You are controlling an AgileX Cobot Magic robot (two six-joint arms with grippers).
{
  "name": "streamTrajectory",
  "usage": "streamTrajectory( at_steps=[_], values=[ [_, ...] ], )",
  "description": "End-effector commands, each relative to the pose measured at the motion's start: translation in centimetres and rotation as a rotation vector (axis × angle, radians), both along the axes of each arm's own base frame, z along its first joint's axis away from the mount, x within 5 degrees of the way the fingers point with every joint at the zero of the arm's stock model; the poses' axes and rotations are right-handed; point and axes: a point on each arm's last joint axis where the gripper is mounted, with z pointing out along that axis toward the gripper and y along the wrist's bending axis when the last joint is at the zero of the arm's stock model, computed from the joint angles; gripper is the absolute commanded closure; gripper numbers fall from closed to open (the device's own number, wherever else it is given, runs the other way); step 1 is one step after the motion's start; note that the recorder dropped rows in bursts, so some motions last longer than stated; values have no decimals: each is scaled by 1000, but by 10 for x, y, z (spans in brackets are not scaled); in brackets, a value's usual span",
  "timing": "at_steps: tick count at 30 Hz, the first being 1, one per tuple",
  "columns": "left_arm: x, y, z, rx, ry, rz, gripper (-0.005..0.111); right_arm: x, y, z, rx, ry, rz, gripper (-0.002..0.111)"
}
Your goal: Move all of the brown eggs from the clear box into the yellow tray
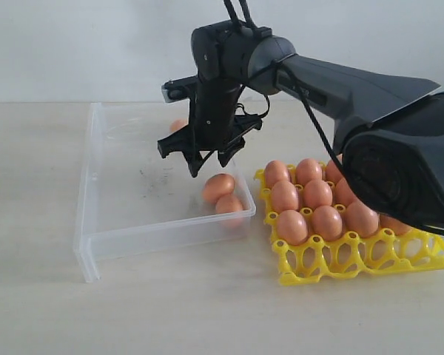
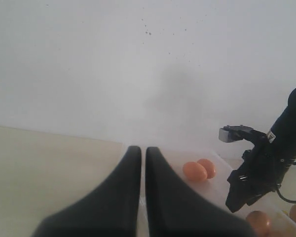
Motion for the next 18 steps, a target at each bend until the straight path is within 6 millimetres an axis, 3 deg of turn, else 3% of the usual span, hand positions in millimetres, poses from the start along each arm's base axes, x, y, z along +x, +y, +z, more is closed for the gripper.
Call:
streamTrajectory(
  at_steps=[1,4,12,18],
  values=[
    [0,0,3,-20,-19,0,103,-8,6,16,-38,-47,139,57],
    [0,0,3,-20,-19,0,103,-16,15,27,-31,-67,195,57],
    [0,0,3,-20,-19,0,103,-23,15,59,49,-84,16,57],
    [0,0,3,-20,-19,0,103,-23,11,47,11,-60,-43,57]
  ],
)
